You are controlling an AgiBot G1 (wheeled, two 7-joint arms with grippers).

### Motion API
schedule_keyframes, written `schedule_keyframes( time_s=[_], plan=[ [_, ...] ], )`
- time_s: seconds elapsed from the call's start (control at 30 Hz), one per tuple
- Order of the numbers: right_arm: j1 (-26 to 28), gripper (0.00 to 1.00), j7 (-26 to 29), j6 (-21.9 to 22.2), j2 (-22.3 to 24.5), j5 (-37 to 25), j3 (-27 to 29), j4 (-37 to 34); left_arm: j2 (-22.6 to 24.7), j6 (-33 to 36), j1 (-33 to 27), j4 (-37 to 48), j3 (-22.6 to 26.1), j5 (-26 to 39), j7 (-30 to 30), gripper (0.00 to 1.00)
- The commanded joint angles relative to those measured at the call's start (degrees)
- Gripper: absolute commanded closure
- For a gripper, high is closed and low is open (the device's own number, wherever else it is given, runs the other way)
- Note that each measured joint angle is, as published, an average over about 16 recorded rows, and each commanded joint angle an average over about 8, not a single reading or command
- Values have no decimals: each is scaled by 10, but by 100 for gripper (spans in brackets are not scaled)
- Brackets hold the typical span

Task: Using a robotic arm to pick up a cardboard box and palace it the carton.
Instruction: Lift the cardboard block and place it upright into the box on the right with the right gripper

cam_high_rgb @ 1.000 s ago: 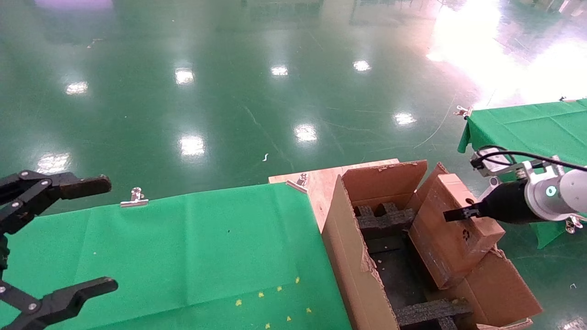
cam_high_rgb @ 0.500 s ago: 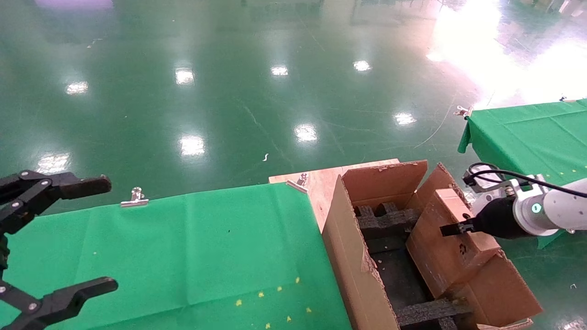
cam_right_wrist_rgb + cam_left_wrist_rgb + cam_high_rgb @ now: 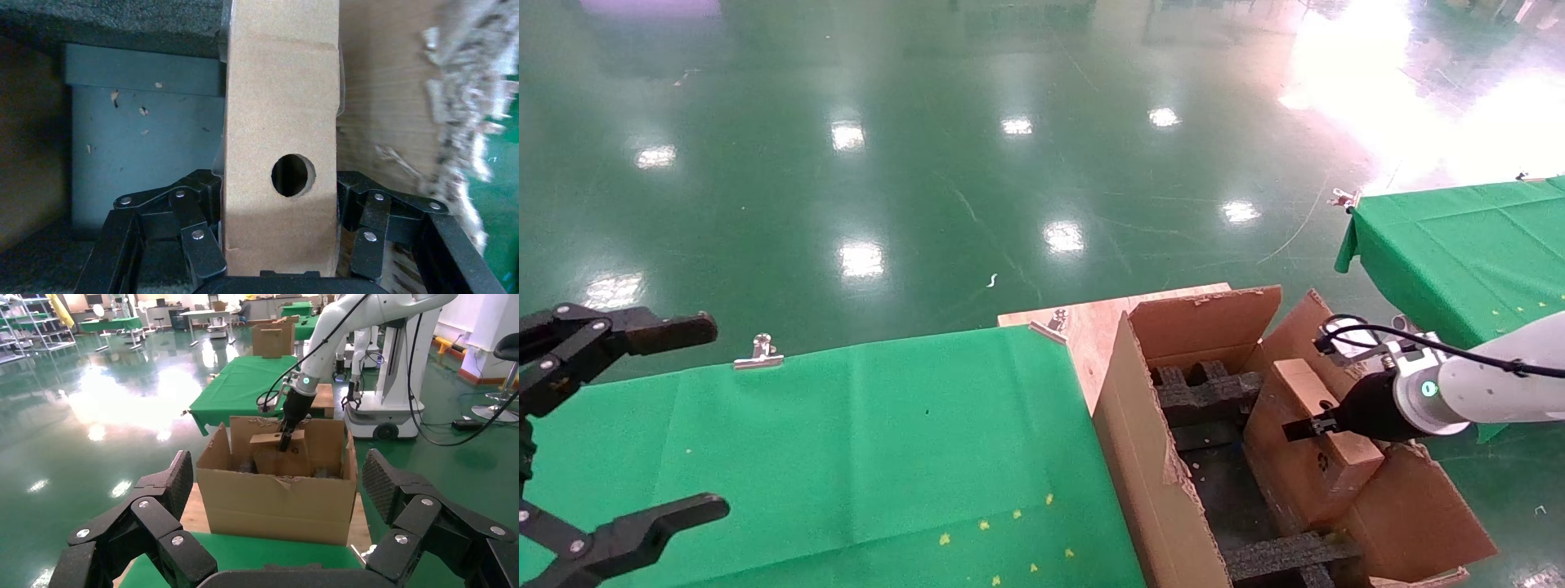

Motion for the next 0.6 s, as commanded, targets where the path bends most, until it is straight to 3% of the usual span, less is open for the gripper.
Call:
schedule_keyframes(
  time_s=[0.03, 0.5, 0.53, 0.6],
  plan=[
    [-6, 100, -8, 3, -11, 5, 0, -15, 0, 0, 0, 0, 0, 0, 0, 0],
    [-34, 98, -70, -9, -62, 35, 0, -91, 0, 0, 0, 0, 0, 0, 0, 0],
    [-35, 93, -75, -10, -64, 37, 1, -95, 0, 0, 0, 0, 0, 0, 0, 0],
    [-38, 68, -82, -12, -68, 39, 1, -101, 0, 0, 0, 0, 0, 0, 0, 0]
  ],
)
